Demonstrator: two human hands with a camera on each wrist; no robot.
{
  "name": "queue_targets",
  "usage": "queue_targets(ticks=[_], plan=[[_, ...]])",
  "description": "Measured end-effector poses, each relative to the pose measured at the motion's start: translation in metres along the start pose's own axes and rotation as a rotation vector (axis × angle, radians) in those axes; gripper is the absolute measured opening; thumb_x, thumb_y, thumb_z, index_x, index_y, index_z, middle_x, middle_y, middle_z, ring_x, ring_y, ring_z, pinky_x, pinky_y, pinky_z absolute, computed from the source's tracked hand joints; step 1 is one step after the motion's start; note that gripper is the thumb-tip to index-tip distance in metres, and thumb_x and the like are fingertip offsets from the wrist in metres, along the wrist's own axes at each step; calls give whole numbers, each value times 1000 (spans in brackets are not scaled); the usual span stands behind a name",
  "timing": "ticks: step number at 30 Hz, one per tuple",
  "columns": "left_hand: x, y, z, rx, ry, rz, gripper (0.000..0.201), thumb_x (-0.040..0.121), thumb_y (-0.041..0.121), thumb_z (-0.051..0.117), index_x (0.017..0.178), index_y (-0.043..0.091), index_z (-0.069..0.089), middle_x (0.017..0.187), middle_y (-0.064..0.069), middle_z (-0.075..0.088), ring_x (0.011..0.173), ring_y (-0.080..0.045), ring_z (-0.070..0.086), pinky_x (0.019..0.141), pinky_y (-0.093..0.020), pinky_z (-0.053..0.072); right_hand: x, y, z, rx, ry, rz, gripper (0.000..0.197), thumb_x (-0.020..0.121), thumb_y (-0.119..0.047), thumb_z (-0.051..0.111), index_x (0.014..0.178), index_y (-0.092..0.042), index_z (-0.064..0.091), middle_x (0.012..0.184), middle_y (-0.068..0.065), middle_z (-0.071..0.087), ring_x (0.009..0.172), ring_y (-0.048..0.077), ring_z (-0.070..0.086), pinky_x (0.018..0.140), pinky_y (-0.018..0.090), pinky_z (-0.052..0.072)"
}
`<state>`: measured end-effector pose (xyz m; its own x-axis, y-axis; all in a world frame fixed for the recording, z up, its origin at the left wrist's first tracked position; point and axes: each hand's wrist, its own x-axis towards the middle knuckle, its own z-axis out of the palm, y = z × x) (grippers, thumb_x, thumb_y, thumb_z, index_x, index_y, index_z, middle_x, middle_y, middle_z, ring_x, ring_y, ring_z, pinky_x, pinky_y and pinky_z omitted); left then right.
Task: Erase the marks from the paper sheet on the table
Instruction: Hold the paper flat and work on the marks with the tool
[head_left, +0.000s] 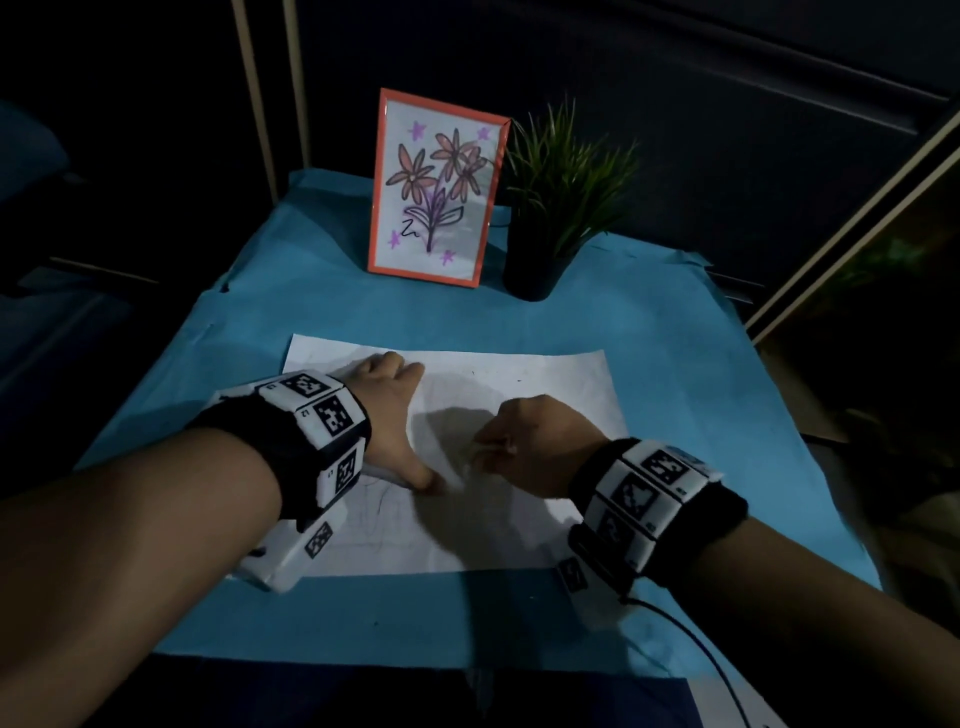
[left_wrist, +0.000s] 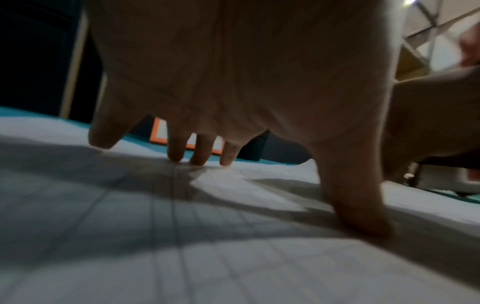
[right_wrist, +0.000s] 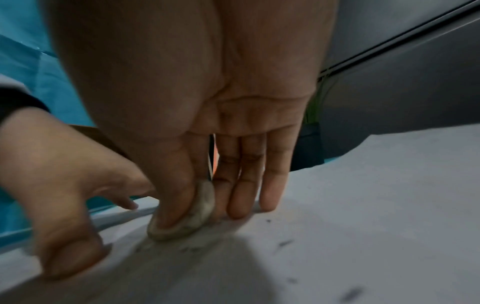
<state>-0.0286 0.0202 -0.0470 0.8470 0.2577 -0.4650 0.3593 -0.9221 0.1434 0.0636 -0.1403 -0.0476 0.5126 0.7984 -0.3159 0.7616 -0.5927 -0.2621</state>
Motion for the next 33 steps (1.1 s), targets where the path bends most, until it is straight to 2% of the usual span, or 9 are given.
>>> queue_targets(ticks=[3, 6, 9, 12, 15, 18, 23, 29, 33], plan=[[-7, 2, 2, 76, 25, -2, 114, 62, 81, 62, 150, 28, 14, 159, -1, 7, 146, -22, 7, 114, -49, 20, 7, 2, -2, 64, 32, 58, 26, 85, -42, 64, 102, -24, 71, 101, -1, 67, 96, 19, 59, 79, 25, 45], [-14, -2, 9, 57, 5, 14, 110, 63, 79, 63, 150, 35, 12, 159, 1, 2, 145, -24, 6, 115, -46, 23, 5, 2, 0, 135, 80, 62, 25, 84, -40, 67, 100, -22, 72, 92, -2, 65, 87, 16, 56, 72, 21, 38], [-18, -3, 11, 21, -7, 7, 112, 65, 75, 66, 151, 35, 8, 159, 1, 3, 144, -26, 6, 116, -40, 22, -8, -3, 5, 22, 61, -31, 21, 89, -33, 60, 101, -21, 71, 101, 2, 66, 94, 21, 58, 72, 23, 38], [-19, -1, 11, 13, 0, 4, 113, 64, 76, 66, 152, 34, 8, 158, 1, 4, 144, -27, 6, 115, -39, 20, -23, -10, 11, -14, 39, -115, 18, 89, -27, 57, 99, -20, 71, 97, 0, 60, 96, 24, 57, 72, 24, 37], [-19, -1, 11, 22, -5, 2, 115, 62, 77, 66, 151, 36, 6, 158, 1, 6, 144, -26, 6, 115, -39, 21, -19, -13, 5, -37, 29, -67, 22, 89, -29, 55, 106, -25, 70, 108, 1, 64, 102, 24, 58, 74, 23, 37], [-19, 1, 10, 39, -16, -3, 115, 61, 79, 65, 151, 42, 3, 158, 0, 9, 143, -28, 8, 114, -42, 22, -4, -16, -2, -27, 67, 9, 22, 89, -33, 55, 103, -25, 70, 108, 3, 66, 100, 27, 59, 72, 24, 38], [-15, 3, 7, 75, -54, -15, 118, 59, 80, 66, 151, 41, 4, 156, -2, 11, 143, -31, 9, 113, -46, 25, -20, -18, 10, -92, 35, -10, 26, 88, -33, 56, 112, -32, 67, 117, -1, 62, 107, 24, 57, 74, 20, 31], [-14, 3, 5, 94, -71, -17, 116, 61, 79, 66, 151, 40, 4, 158, -4, 9, 144, -31, 8, 114, -47, 24, -11, -18, -3, -32, 68, 55, 23, 88, -38, 57, 105, -28, 70, 108, 1, 67, 100, 26, 59, 71, 23, 38], [-11, 2, 7, 108, -93, -25, 120, 59, 80, 66, 151, 40, 0, 159, -3, 5, 144, -32, 6, 115, -48, 23, -24, -22, 8, -85, 37, -19, 24, 90, -32, 55, 110, -29, 68, 113, -1, 63, 105, 23, 57, 73, 21, 33]])
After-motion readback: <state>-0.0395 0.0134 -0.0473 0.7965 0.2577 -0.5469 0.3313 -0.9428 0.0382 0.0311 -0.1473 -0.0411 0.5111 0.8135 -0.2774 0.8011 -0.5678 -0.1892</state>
